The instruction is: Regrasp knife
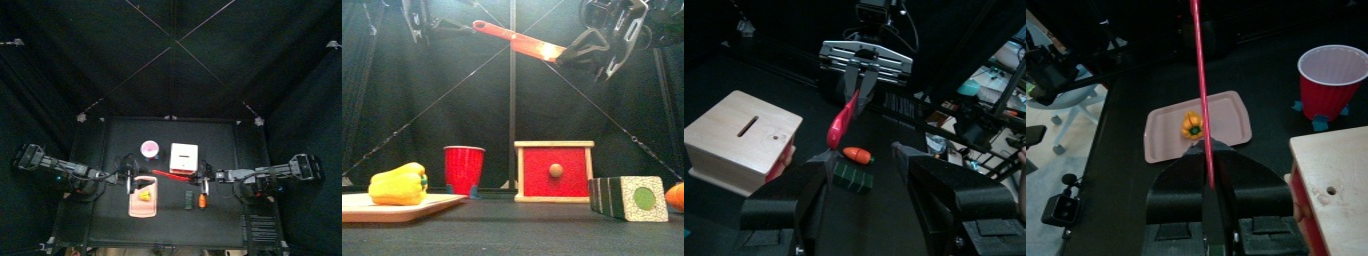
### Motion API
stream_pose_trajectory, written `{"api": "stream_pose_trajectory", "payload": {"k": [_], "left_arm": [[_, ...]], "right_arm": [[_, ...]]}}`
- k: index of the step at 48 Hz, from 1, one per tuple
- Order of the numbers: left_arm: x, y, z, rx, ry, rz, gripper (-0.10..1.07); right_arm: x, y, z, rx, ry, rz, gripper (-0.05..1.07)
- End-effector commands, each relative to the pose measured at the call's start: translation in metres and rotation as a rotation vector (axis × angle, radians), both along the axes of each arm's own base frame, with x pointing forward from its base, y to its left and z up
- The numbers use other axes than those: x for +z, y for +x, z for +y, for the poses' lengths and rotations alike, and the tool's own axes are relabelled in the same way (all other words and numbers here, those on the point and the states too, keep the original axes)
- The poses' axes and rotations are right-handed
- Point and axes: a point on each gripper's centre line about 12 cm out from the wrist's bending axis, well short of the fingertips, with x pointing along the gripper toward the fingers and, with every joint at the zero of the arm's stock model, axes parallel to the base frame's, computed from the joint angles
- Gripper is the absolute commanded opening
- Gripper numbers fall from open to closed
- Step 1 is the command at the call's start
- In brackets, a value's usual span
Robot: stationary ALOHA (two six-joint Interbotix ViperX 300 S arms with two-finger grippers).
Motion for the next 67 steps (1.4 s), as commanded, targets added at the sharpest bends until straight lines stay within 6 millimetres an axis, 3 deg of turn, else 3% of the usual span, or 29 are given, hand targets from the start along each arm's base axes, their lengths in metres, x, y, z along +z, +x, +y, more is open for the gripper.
{"api": "stream_pose_trajectory", "payload": {"k": [1,8,17,24,27,38,47,58,67], "left_arm": [[0.014,0.001,0.002,0.022,-0.036,-0.012,0.86],[0.016,-0.004,0.015,0.140,0.004,0.068,0.86],[0.035,-0.025,0.018,0.256,0.129,0.365,0.87],[0.044,-0.037,0.022,0.245,0.260,0.598,0.86],[0.046,-0.037,0.022,0.211,0.327,0.620,0.86],[0.046,-0.022,0.010,0.038,0.408,0.463,0.86],[0.062,-0.033,0.031,0.041,0.232,0.259,0.86],[0.036,-0.054,0.069,0.146,0.118,0.225,0.86],[0.017,-0.048,0.060,0.040,0.252,0.144,0.86]], "right_arm": [[0.010,-0.001,-0.001,-0.004,0.002,-0.031,0.33],[0.010,-0.001,-0.001,-0.005,0.005,-0.031,0.33],[0.008,-0.001,-0.001,-0.005,0.005,-0.028,0.33],[0.008,-0.001,-0.001,-0.008,0.010,-0.026,0.33],[0.008,-0.001,-0.001,-0.008,0.010,-0.026,0.33],[0.006,0.000,-0.002,-0.011,0.013,-0.020,0.33],[0.005,0.000,-0.002,-0.014,0.015,-0.018,0.33],[0.005,0.002,-0.005,-0.022,0.014,-0.015,0.33],[-0.001,0.005,-0.004,-0.015,0.004,0.005,0.33]]}}
